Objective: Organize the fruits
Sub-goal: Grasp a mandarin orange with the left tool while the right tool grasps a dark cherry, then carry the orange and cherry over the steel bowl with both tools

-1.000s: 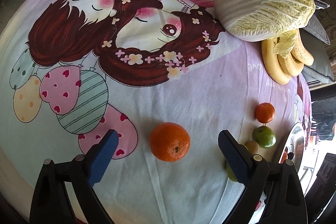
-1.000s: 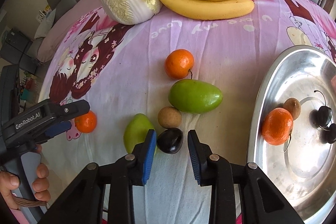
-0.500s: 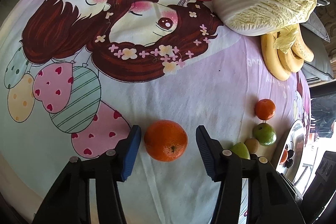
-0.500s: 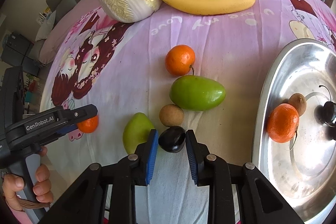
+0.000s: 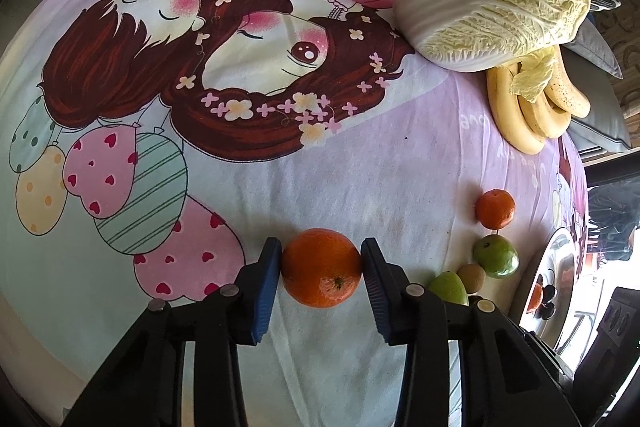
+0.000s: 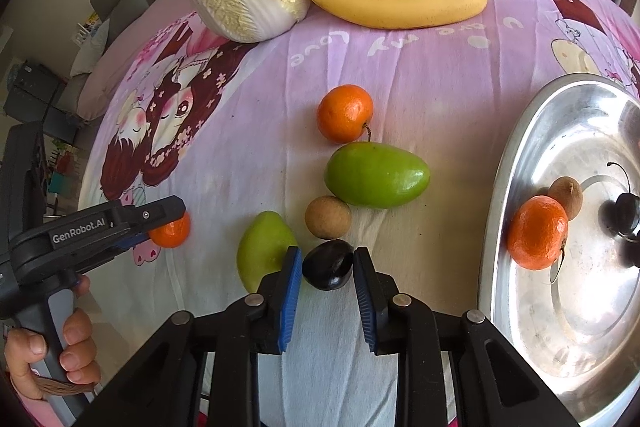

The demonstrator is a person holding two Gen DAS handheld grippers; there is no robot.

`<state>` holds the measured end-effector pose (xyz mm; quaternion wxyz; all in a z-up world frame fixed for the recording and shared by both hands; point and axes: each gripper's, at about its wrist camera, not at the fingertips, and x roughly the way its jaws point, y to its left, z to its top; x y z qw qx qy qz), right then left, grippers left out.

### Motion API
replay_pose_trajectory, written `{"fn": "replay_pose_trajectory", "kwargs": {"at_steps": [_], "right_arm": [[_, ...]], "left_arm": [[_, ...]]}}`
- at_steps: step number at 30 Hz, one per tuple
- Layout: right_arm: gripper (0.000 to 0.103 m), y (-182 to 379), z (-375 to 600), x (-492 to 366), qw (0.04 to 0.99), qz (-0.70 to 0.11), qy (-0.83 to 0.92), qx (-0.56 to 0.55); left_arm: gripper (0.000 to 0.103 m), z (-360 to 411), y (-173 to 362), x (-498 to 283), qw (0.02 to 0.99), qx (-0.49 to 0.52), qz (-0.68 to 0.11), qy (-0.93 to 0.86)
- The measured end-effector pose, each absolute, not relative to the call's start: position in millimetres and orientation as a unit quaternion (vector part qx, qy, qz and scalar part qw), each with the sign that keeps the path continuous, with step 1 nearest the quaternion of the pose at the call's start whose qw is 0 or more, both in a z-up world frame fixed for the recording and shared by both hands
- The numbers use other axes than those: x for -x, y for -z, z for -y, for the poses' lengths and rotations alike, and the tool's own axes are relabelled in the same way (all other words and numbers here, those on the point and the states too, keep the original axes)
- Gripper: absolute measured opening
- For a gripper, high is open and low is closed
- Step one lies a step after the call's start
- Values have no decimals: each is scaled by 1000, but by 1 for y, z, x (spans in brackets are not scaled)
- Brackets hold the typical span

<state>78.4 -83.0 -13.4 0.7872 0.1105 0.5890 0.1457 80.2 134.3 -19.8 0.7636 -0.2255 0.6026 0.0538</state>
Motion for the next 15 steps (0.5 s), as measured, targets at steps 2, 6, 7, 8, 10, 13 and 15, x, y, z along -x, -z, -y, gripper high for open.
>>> {"fn": "replay_pose_trajectory", "kwargs": {"at_steps": [2, 6, 7, 8, 10, 13, 15], "right_arm": [[28, 12, 84, -78, 788, -587, -148, -112], [28, 7, 88, -77, 791, -581, -151, -118], [28, 5, 90, -76, 793, -578, -151, -120], [28, 4, 91, -76, 794, -576, -151, -121], [28, 1, 94, -75, 797, -572, -152, -124], [28, -1, 97, -75, 798, -569, -151, -126], [28, -1, 98, -75, 798, -569, -151, -129]], "left_arm": [[42, -132, 15, -80, 768, 221, -599, -51], [42, -124, 9, -83, 773, 215, -595, -44], [42, -122, 7, -84, 775, 214, -594, -42], [42, -120, 6, -84, 776, 213, -593, -39], [42, -117, 4, -85, 778, 211, -591, -34], [42, -114, 1, -87, 780, 207, -590, -33], [42, -116, 2, -86, 780, 205, -590, -33]]}}
